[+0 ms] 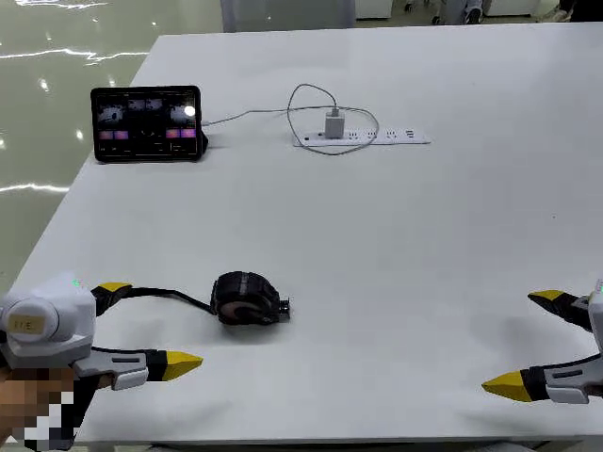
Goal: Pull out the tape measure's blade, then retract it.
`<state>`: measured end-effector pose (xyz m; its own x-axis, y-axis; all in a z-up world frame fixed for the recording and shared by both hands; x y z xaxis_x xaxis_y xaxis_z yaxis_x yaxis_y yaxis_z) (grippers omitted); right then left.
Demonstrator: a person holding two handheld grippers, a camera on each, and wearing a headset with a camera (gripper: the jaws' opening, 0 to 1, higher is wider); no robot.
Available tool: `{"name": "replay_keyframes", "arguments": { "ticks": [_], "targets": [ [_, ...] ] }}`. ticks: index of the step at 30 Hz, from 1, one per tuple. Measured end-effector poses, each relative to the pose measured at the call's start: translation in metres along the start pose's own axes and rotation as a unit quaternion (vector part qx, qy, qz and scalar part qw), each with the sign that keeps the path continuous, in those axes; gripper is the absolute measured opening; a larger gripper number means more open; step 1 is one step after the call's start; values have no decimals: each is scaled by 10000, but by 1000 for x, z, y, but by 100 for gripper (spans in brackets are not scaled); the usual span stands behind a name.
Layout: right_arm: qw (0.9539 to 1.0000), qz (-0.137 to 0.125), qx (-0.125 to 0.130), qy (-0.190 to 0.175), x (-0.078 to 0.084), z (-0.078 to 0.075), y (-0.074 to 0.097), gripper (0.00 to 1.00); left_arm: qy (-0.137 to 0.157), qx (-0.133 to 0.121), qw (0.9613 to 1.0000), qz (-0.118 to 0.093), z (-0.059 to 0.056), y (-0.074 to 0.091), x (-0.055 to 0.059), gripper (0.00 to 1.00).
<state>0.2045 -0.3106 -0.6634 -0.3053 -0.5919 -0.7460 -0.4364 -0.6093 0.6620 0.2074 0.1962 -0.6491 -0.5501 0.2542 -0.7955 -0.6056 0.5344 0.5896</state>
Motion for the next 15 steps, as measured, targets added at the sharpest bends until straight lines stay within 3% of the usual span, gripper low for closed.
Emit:
{"name": "replay_keyframes", "arguments": {
  "ticks": [7,15],
  "targets": [
    [10000,12,-49,8,0,4,0,99,12,-19,10000,68,1,1,2,99],
    [10000,55,-46,1,2,2,1,99,3,24,10000,90,2,1,-2,99]
  ]
}}
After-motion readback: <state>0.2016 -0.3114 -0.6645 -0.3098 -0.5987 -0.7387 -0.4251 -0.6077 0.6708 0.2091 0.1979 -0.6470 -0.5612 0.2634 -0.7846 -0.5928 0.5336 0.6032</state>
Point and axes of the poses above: the centre of the closed fingertips' face, and the gripper's own axes: y roughly backward along the fingers, z roughly to its left, x roughly out of its underside, the point moved 8 cm from there along y, roughly backward along the fingers, and after that the axes turned 8 degrees about y, right-handed, at the moved point
